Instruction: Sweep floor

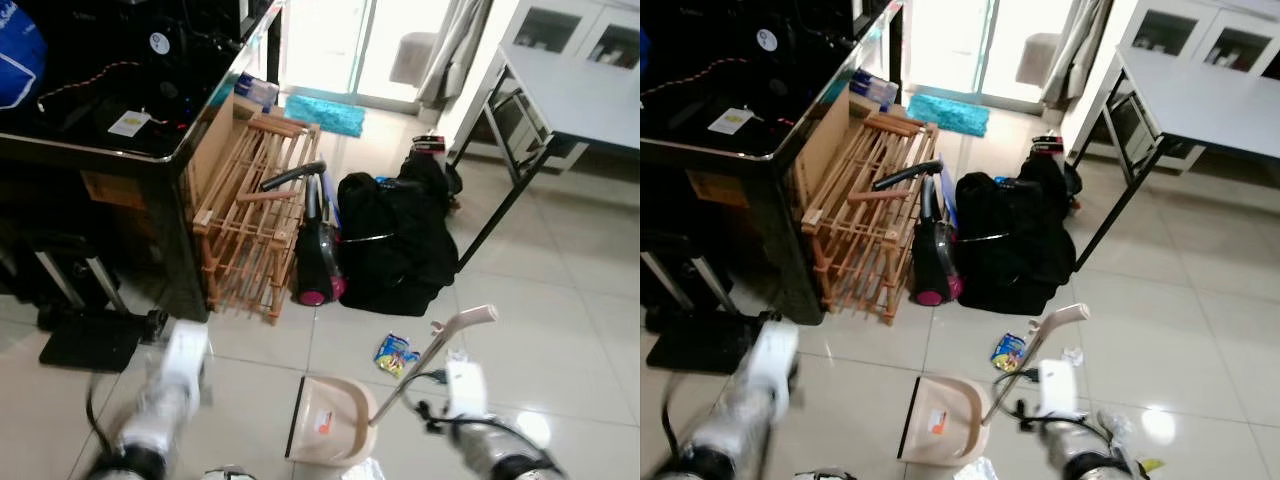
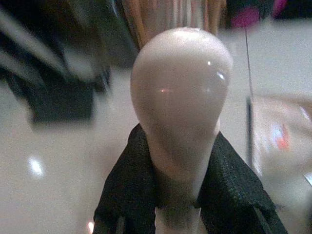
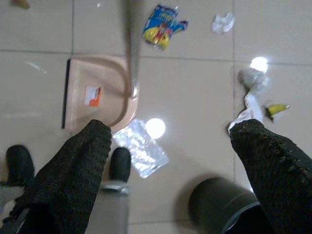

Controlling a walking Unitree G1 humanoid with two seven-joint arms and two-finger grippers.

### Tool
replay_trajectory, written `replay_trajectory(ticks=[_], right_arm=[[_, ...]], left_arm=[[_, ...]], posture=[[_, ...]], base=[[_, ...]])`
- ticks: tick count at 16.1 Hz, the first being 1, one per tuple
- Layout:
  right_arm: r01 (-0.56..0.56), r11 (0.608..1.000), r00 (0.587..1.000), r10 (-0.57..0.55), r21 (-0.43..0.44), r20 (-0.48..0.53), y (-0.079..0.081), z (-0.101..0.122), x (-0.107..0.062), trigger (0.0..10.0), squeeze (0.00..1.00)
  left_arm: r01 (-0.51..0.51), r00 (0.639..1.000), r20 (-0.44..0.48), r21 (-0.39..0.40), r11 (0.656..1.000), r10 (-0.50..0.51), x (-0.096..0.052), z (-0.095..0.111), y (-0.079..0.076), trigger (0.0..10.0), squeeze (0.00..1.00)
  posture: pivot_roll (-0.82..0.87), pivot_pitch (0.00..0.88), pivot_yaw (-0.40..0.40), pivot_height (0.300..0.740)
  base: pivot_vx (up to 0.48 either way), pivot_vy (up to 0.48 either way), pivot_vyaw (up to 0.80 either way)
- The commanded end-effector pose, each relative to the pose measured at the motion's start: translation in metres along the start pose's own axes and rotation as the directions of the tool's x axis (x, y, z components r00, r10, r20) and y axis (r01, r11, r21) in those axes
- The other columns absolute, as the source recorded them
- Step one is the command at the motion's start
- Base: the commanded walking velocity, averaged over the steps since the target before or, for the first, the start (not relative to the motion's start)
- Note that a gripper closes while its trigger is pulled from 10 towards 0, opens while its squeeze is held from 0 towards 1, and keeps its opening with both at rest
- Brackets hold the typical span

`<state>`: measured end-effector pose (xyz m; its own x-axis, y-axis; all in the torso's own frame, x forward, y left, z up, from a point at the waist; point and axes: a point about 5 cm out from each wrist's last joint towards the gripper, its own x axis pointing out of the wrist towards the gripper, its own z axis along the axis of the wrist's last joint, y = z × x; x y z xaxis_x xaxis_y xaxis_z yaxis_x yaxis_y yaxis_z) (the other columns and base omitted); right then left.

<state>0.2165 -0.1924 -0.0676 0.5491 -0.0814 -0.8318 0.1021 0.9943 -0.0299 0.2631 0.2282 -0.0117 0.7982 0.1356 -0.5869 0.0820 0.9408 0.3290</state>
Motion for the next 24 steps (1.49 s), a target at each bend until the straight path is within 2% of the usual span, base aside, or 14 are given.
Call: replay_trajectory(ticks=[1, 2, 3, 5, 6, 9, 10, 12, 14, 15, 17, 19, 21, 24], right_arm=[[0.0, 1.0, 1.0, 0.0, 0.015, 0.031, -0.006, 0.012, 0.0, 10.0, 0.0], [-0.01, 1.0, 0.999, 0.009, 0.015, 0.045, -0.007, 0.017, 0.0, 10.0, 0.0], [-0.017, 1.0, 0.997, 0.018, -0.009, 0.076, -0.007, 0.029, -0.002, 10.0, 0.0], [-0.014, 1.0, 0.994, 0.015, -0.009, 0.11, -0.006, 0.04, -0.007, 10.0, 0.0], [0.01, 1.0, 0.988, -0.008, -0.014, 0.152, -0.004, 0.048, -0.02, 10.0, 0.0], [0.043, 0.998, 0.971, -0.033, -0.038, 0.238, -0.004, 0.063, -0.049, 10.0, 0.0], [0.073, 0.995, 0.962, -0.052, -0.067, 0.267, -0.006, 0.067, -0.06, 10.0, 0.0], [0.102, 0.993, 0.94, -0.077, -0.059, 0.331, -0.003, 0.083, -0.085, 10.0, 0.0], [0.076, 0.996, 0.911, -0.05, -0.047, 0.409, 0.005, 0.099, -0.11, 10.0, 0.0], [0.062, 0.996, 0.887, -0.024, -0.067, 0.461, 0.012, 0.1, -0.123, 10.0, 0.0], [0.028, 0.993, 0.845, 0.037, -0.112, 0.533, 0.017, 0.094, -0.137, 10.0, 0.0], [0.042, 0.992, 0.844, 0.029, -0.12, 0.535, 0.014, 0.087, -0.143, 10.0, 0.0], [-0.067, 0.991, 0.836, 0.121, -0.12, 0.536, 0.014, 0.085, -0.153, 10.0, 0.0], [-0.149, 0.982, 0.817, 0.187, -0.113, 0.545, 0.017, 0.086, -0.158, 10.0, 0.0]], left_arm=[[0.031, 0.992, 0.123, 0.055, 0.998, -0.037, 0.0, 0.035, -0.004, 10.0, 0.0], [0.034, 0.986, 0.163, 0.068, 0.997, -0.045, -0.002, 0.047, -0.003, 10.0, 0.0], [0.039, 0.966, 0.25, 0.087, 0.995, -0.06, -0.01, 0.072, -0.002, 10.0, 0.0], [0.045, 0.947, 0.313, 0.092, 0.995, -0.072, -0.021, 0.09, -0.002, 10.0, 0.0], [0.066, 0.93, 0.356, 0.092, 0.994, -0.095, -0.033, 0.103, -0.005, 10.0, 0.0], [0.086, 0.913, 0.387, 0.116, 0.99, -0.124, -0.051, 0.118, -0.009, 10.0, 0.0], [0.073, 0.911, 0.399, 0.091, 0.993, -0.103, -0.058, 0.121, -0.009, 10.0, 0.0], [0.057, 0.893, 0.447, 0.006, 0.998, -0.054, -0.068, 0.13, -0.012, 10.0, 0.0], [0.049, 0.898, 0.439, -0.001, 0.999, -0.044, -0.072, 0.132, -0.012, 10.0, 0.0], [0.059, 0.913, 0.404, -0.002, 0.998, -0.053, -0.079, 0.124, -0.01, 10.0, 0.0], [0.062, 0.918, 0.391, 0.036, 0.997, -0.071, -0.094, 0.116, -0.007, 10.0, 0.0], [0.048, 0.921, 0.385, 0.041, 0.998, -0.06, -0.101, 0.114, -0.005, 10.0, 0.0], [0.039, 0.909, 0.414, 0.015, 0.999, -0.042, -0.115, 0.121, -0.003, 10.0, 0.0], [0.043, 0.923, 0.383, 0.008, 0.999, -0.043, -0.121, 0.12, 0.0, 10.0, 0.0]], posture=[[0.14, 0.044, -0.078, 0.74], [0.13, 0.057, -0.072, 0.74], [0.12, 0.094, -0.047, 0.74], [0.1, 0.125, -0.026, 0.74], [0.07, 0.144, -0.016, 0.74], [0.04, 0.175, -0.012, 0.74], [0.04, 0.172, -0.012, 0.74], [0.02, 0.168, -0.037, 0.74], [0.03, 0.166, -0.035, 0.74], [0.05, 0.158, -0.022, 0.74], [0.06, 0.144, -0.012, 0.74], [0.06, 0.142, -0.013, 0.74], [0.06, 0.14, -0.039, 0.74], [0.06, 0.142, -0.054, 0.74]], base=[[0.0, 0.0, 0.0], [0.0, 0.0, 0.0], [0.0, 0.0, 0.0], [0.0, 0.0, 0.0], [0.0, 0.0, 0.0], [0.0, 0.0, 0.0], [0.0, 0.0, 0.0], [0.0, 0.0, 0.0], [0.0, 0.0, 0.0], [0.0, 0.0, 0.0], [0.0, 0.0, 0.0], [0.0, 0.0, 0.0], [0.0, 0.0, 0.0], [0.0, 0.0, 0.0]])
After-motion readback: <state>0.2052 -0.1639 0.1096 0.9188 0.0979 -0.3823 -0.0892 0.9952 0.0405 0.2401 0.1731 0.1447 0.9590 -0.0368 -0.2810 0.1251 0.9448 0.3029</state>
